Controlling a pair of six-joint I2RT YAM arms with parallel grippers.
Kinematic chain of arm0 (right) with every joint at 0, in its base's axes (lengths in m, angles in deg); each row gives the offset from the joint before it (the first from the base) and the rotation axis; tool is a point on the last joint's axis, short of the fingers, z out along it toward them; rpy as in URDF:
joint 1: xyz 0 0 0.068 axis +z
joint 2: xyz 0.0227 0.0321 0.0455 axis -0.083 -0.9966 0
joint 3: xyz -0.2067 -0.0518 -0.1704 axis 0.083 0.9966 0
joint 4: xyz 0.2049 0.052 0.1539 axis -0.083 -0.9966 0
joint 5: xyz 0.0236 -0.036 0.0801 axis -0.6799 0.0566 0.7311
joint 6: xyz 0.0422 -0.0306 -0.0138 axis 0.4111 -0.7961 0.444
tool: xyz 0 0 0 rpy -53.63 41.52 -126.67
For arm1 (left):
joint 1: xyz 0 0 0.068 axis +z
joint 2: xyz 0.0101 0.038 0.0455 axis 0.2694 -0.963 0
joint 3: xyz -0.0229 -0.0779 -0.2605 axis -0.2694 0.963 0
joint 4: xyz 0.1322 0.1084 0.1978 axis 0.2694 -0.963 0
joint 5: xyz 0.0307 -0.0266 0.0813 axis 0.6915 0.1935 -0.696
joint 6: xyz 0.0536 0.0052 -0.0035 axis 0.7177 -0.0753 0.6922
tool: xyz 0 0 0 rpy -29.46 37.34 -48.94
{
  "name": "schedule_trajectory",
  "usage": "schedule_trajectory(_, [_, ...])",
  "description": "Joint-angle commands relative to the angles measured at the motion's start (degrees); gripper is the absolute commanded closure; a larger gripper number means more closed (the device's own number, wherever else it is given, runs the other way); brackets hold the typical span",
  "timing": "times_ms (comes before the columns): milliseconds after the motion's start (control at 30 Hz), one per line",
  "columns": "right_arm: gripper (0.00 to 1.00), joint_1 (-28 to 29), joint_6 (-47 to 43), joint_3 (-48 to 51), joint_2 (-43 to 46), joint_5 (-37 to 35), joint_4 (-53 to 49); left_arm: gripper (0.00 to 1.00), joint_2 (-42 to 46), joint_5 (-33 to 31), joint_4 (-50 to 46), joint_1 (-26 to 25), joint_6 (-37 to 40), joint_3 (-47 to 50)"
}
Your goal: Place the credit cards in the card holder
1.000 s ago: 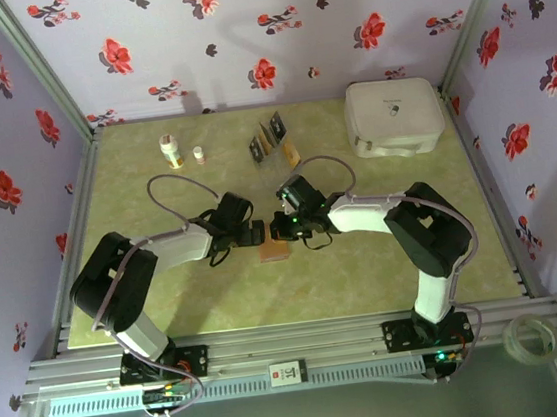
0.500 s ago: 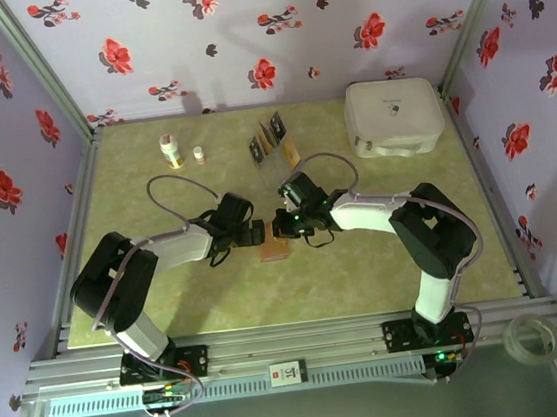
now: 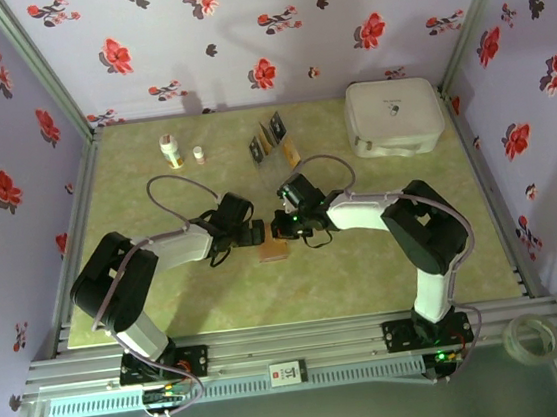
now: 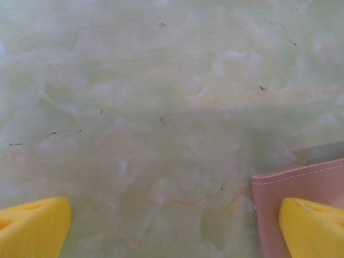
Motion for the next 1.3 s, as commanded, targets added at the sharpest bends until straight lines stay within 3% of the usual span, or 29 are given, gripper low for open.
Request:
schedule_trajectory(0, [1.00, -0.3, -0.2, -0.1, -1.5, 0.2, 0.1, 0.00, -2.8, 0.3, -0.6, -0.3, -0.4, 1.8])
schedule_trajectory(800, [1.00, 3.7, -4.0, 4.4, -2.9, -4.0, -4.2, 0.00, -3.3, 0.2, -1.1, -0.3, -0.6, 1.2])
schedule_trajectory(1100, [1.00, 7.5, -5.5, 9.0, -3.5, -10.2, -4.0, 0.00, -2.9, -0.1, -2.1, -0.3, -0.6, 1.0])
schedule_trajectory(1267, [1.00, 9.2, -6.6, 14.3, -3.8, -14.5, 1.3, 0.00, -2.8, -0.2, -2.5, -0.3, -0.8, 0.9])
